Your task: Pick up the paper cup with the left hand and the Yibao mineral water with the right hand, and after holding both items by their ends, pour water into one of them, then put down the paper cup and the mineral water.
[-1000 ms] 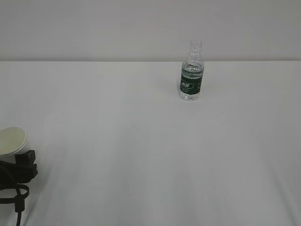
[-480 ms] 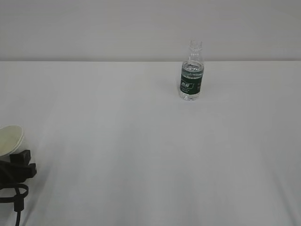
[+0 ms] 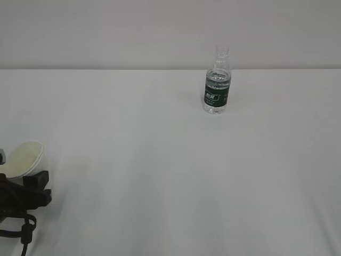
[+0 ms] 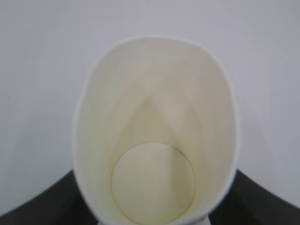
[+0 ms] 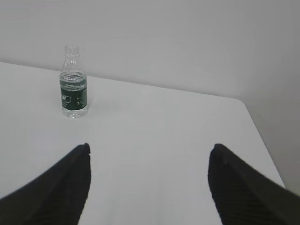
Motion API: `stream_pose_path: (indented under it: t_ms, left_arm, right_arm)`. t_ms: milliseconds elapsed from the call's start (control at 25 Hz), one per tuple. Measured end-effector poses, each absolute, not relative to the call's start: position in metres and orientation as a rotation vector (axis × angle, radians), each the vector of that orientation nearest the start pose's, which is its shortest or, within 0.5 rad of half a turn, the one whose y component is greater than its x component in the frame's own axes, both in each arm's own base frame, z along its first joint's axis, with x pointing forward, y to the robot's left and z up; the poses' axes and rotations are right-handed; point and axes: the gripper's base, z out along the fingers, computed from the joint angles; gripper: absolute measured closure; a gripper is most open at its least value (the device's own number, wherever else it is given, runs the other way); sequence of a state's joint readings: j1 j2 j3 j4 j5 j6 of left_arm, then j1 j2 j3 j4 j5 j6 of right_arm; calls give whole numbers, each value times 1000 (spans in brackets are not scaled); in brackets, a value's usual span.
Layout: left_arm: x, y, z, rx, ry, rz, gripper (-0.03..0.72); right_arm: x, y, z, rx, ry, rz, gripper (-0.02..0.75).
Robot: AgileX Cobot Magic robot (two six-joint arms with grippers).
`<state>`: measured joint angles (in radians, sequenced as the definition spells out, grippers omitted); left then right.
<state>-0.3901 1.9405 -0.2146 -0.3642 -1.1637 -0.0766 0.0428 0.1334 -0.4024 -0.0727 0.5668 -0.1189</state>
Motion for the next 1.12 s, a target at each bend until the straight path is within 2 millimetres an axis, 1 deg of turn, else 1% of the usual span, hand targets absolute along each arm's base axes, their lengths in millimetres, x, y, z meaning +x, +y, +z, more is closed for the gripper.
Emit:
stream_pose_path:
  t_ms: [200, 520, 680, 920, 1120]
  left_arm:
    - [213, -63, 79, 56, 2041, -105, 253]
    - [197, -63, 78, 139, 2063, -143, 263]
    - [195, -63, 83, 148, 2061, -159, 266]
    - [195, -66, 95, 165, 2009, -195, 267]
    - [194, -69, 98, 189, 1998, -230, 267]
  right_arm:
    - [42, -2, 288, -171, 1774, -134, 146]
    - [42, -2, 288, -173, 1774, -136, 146]
    - [42, -2, 288, -175, 1774, -137, 146]
    - [42, -2, 288, -175, 1776, -137, 146]
    - [42, -2, 288, -175, 1776, -137, 146]
